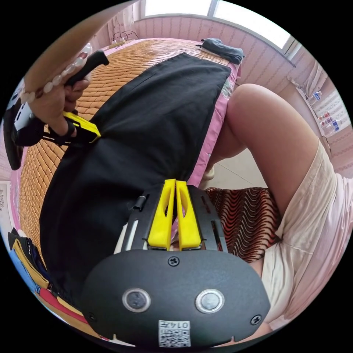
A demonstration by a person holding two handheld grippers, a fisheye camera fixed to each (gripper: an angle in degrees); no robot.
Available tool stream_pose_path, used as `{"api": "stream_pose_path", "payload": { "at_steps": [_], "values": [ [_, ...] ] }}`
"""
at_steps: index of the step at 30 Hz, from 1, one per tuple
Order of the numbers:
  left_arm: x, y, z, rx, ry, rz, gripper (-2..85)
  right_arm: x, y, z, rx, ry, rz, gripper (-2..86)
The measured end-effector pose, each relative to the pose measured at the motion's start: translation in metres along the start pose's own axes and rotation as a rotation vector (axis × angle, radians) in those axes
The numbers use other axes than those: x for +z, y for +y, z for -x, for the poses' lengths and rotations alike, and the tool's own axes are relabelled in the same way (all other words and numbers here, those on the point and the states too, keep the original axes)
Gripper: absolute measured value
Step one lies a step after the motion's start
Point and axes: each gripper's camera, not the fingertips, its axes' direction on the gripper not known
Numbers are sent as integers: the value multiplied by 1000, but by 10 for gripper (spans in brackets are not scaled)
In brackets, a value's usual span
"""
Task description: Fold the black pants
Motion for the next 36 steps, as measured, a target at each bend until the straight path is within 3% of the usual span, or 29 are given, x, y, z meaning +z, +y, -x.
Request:
{"api": "stream_pose_path", "payload": {
  "at_steps": [17, 29, 32, 36],
  "values": [
    [1, 7, 11, 28, 41, -12, -10, 6, 74, -31, 63, -83, -80, -5],
    [-13, 30, 22, 21, 55, -43, -10, 15, 176, -38, 43, 10, -147, -5],
    [-31, 47, 29, 17, 151, -110, -10, 19, 219, -44, 57, 13, -242, -6],
    [-54, 71, 35, 13, 166, -204, -10, 30, 325, -73, 183, -125, -534, -5]
  ]
}}
